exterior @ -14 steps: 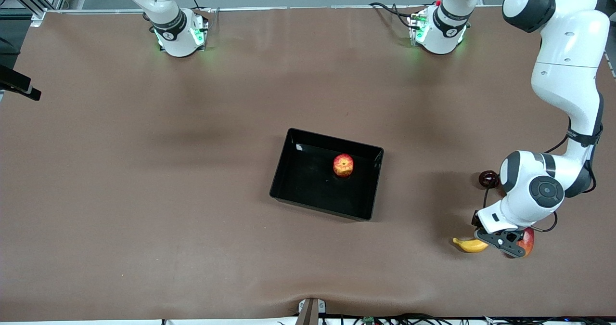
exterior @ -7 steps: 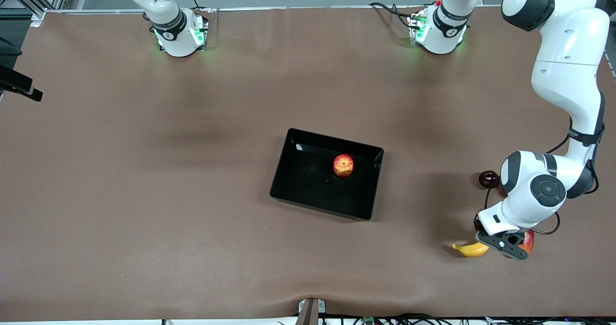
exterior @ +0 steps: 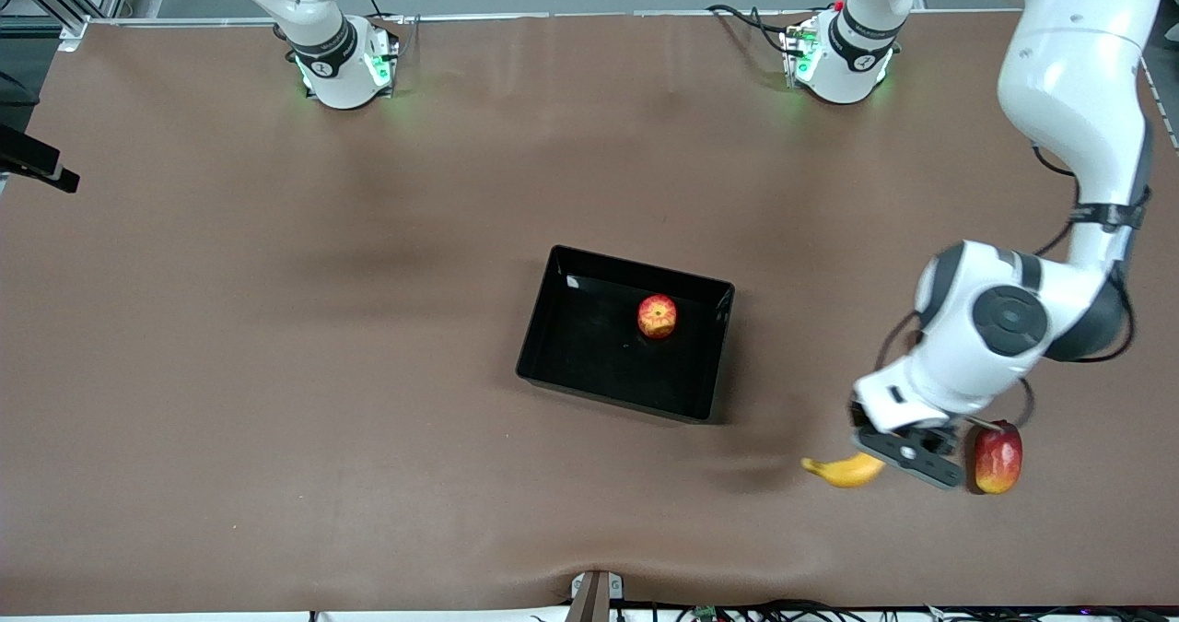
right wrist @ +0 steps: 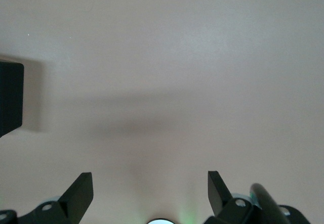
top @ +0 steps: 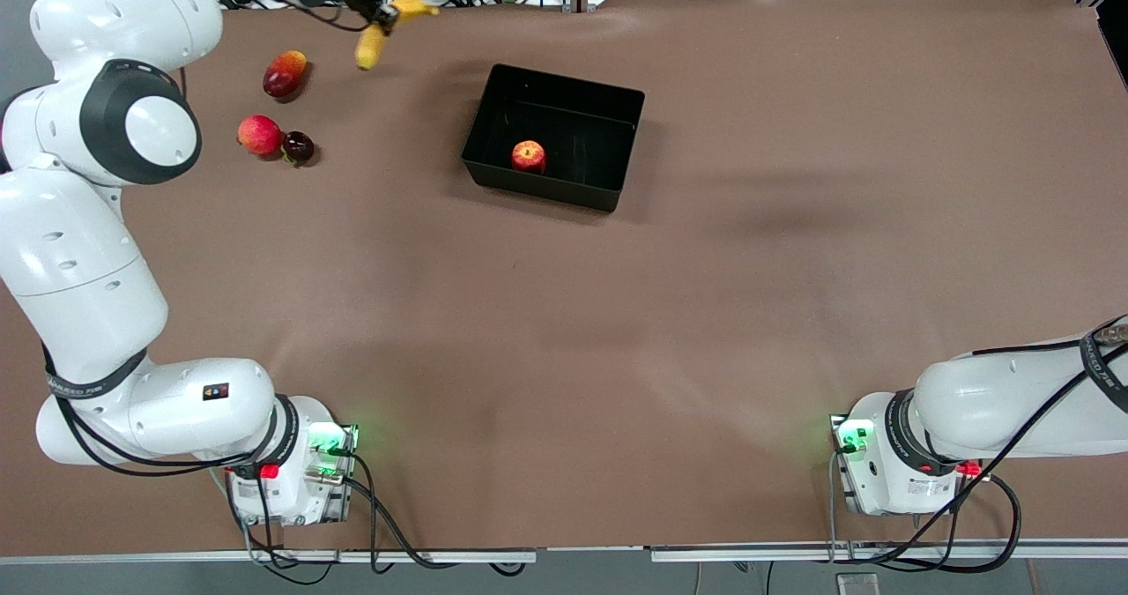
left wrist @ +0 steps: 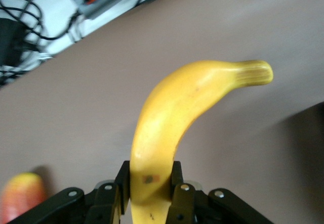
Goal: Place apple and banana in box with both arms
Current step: 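Carry the banana over the black box with the left gripper and lower it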
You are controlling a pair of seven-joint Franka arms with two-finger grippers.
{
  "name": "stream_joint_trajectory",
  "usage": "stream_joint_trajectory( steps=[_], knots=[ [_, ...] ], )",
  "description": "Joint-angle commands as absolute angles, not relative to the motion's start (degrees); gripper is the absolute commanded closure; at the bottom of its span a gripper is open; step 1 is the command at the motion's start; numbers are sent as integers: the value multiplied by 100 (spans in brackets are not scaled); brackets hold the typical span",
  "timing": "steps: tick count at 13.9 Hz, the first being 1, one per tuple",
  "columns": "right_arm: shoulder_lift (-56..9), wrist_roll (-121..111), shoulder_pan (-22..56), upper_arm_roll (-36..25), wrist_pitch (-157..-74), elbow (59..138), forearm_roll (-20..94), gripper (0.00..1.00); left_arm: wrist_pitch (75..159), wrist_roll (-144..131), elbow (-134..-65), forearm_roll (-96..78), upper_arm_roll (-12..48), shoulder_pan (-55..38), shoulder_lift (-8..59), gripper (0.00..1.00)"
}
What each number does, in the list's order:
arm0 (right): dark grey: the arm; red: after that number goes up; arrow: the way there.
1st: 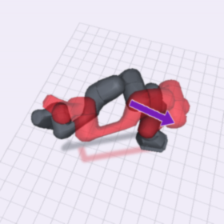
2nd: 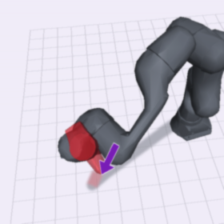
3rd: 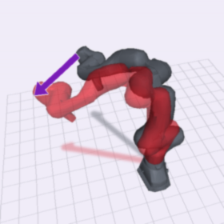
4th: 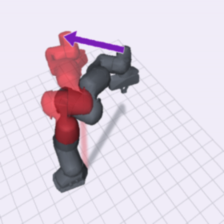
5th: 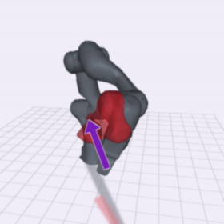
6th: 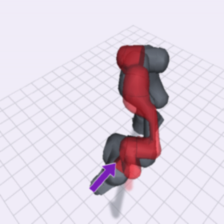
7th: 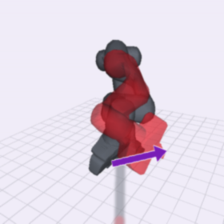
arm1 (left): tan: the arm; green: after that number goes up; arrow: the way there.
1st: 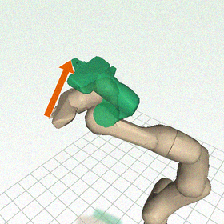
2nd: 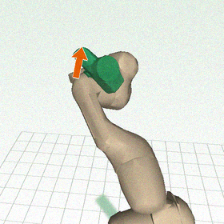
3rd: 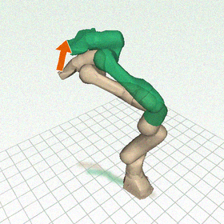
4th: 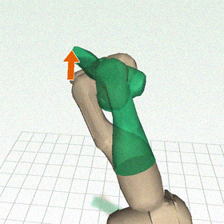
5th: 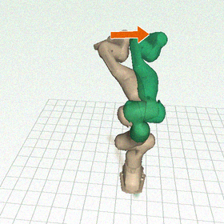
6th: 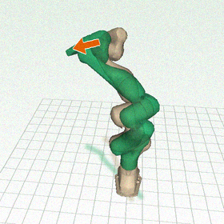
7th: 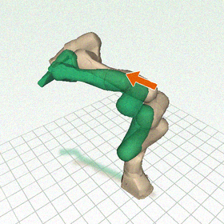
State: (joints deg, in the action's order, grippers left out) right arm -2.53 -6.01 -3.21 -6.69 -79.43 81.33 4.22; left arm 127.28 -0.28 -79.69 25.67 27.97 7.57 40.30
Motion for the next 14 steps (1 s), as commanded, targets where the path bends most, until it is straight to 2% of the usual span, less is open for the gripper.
stream_joint_trajectory(
  steps=[1, 4, 8, 14],
  knots=[
    [-105, -563, -422, -580, -7919, 8262, 387, 0, 12455, -1086, -8068, 2637, 3102, 494, 3955, 100],
    [-105, -563, -439, -571, -7893, 8253, 378, 0, 12121, -2429, -8068, 2637, 3103, -296, 3894, 100],
    [-132, -571, -440, -580, -7822, 8209, 369, 0, 12076, -4014, -8077, 2672, 3068, -1228, 3964, 100],
    [-132, -571, -413, -571, -7822, 8200, 334, 0, 12006, -4965, -8104, 2681, 3059, -1784, 4279, 100]
  ],
)
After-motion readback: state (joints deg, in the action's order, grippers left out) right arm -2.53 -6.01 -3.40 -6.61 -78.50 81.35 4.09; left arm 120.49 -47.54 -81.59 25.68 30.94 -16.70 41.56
